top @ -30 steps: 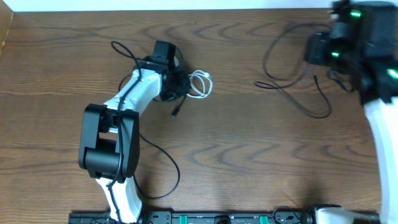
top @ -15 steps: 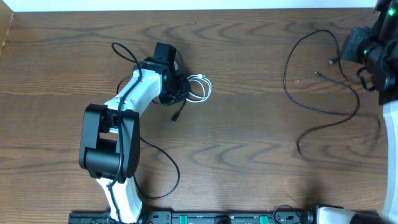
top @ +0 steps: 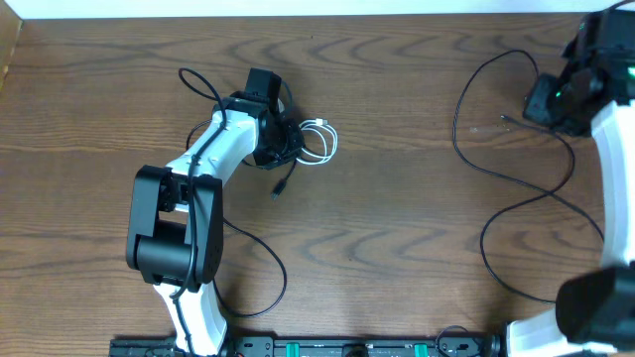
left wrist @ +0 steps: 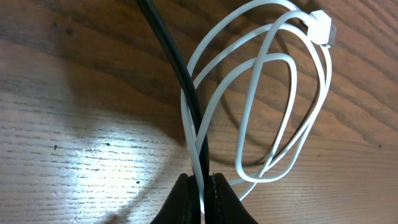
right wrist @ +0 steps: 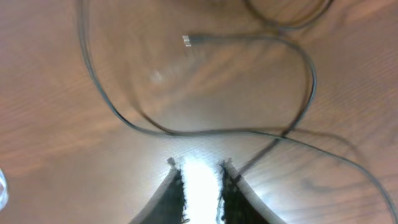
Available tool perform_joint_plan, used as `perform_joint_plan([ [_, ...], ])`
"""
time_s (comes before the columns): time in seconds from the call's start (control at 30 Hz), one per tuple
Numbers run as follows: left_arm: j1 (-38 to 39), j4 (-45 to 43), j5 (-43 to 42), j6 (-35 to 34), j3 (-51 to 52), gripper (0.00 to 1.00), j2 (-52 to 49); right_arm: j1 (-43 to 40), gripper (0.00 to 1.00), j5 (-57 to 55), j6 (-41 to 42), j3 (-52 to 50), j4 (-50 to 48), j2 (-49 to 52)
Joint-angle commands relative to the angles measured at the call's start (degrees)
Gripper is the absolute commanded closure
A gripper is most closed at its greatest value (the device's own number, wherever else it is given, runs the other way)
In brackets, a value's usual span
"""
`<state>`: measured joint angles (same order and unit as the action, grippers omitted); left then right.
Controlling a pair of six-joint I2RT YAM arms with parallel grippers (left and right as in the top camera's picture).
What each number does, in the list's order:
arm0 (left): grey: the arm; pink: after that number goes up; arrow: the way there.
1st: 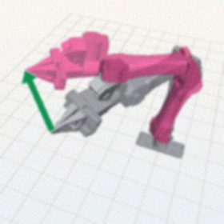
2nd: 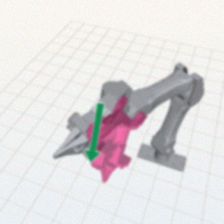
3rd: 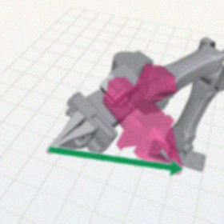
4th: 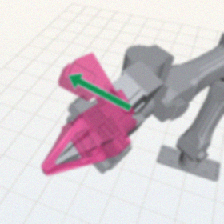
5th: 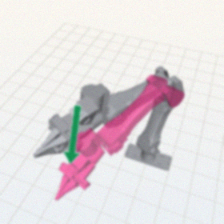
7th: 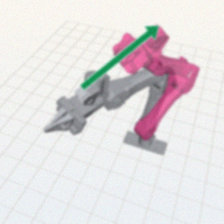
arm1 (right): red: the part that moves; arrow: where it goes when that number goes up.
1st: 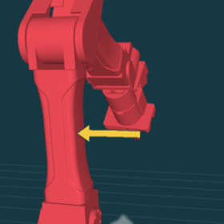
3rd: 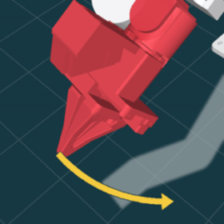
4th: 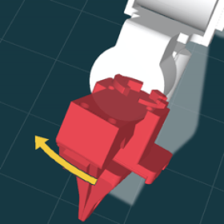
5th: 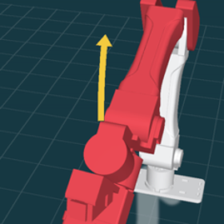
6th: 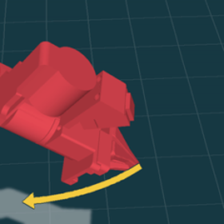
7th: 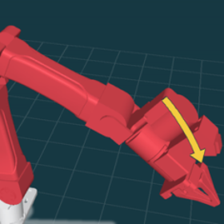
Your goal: Untangle cables
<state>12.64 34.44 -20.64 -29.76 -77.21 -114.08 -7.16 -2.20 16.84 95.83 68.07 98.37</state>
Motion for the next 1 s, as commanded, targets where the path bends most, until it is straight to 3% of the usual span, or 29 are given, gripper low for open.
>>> perform_joint_plan([
  [0.0,0.1,0.5,0.6,0.9,-0.1,0.92,0.9,0.1,0.73,-4.4,1.9,0.0,1.9,5.1],
  [0.03,0.1,0.7,0.6,1.0,-0.2,0.92,0.9,0.1,0.69,-5.3,1.9,0.0,2.4,6.4],
  [0.13,0.1,0.9,0.6,1.7,-0.2,0.92,0.9,0.1,0.48,-5.9,-3.9,0.0,2.9,11.0],
  [0.27,0.1,1.2,0.6,1.7,-0.2,0.92,0.9,0.0,0.43,-6.9,-14.1,0.0,4.9,16.4],
  [0.33,0.1,1.3,0.6,1.7,-0.1,0.92,0.9,-0.2,0.37,-8.8,-14.4,0.0,6.1,18.6],
  [0.7,0.1,1.4,0.6,1.7,-0.2,0.90,0.9,-4.8,0.34,-19.6,-13.9,0.0,8.2,29.0],
  [0.77,0.1,1.3,0.6,1.7,-0.1,0.90,0.9,-6.5,0.37,-20.0,-13.9,0.0,8.5,30.0],
  [0.87,0.1,1.3,0.7,1.7,-0.2,0.89,0.9,-9.0,0.55,-19.9,-12.5,0.0,8.4,30.7],
  [0.97,0.1,1.3,0.6,1.7,-0.1,0.89,0.9,-11.4,0.88,-19.8,-12.2,0.0,8.0,31.1],
])
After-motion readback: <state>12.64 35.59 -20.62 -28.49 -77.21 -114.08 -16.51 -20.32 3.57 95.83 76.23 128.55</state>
